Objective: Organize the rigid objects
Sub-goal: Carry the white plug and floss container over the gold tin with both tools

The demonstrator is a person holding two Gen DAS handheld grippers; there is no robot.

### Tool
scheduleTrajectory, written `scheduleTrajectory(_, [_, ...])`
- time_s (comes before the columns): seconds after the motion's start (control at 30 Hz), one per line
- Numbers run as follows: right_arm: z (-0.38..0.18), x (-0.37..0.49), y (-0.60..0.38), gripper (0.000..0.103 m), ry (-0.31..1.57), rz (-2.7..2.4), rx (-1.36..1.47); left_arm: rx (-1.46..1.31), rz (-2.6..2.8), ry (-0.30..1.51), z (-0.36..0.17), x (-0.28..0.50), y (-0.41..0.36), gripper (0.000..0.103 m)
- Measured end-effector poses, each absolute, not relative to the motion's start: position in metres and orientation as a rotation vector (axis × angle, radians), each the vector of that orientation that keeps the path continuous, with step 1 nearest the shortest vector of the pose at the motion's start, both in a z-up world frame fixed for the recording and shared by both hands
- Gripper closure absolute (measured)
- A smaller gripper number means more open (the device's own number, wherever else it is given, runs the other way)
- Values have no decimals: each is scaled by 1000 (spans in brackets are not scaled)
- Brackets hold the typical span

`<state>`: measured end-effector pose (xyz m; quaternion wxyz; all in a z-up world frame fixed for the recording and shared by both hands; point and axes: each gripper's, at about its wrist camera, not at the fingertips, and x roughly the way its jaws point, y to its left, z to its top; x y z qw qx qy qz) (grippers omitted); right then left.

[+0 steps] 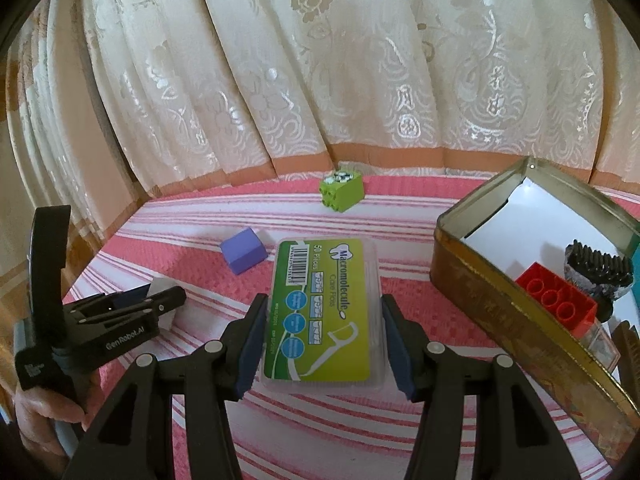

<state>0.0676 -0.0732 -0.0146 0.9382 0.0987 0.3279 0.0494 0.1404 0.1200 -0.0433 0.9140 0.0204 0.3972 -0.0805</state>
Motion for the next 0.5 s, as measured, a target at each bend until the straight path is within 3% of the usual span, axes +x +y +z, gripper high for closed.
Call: scheduleTrajectory(0.5, [5,44,-86,46,520,22,172,55,-144,558,-15,113,93,66])
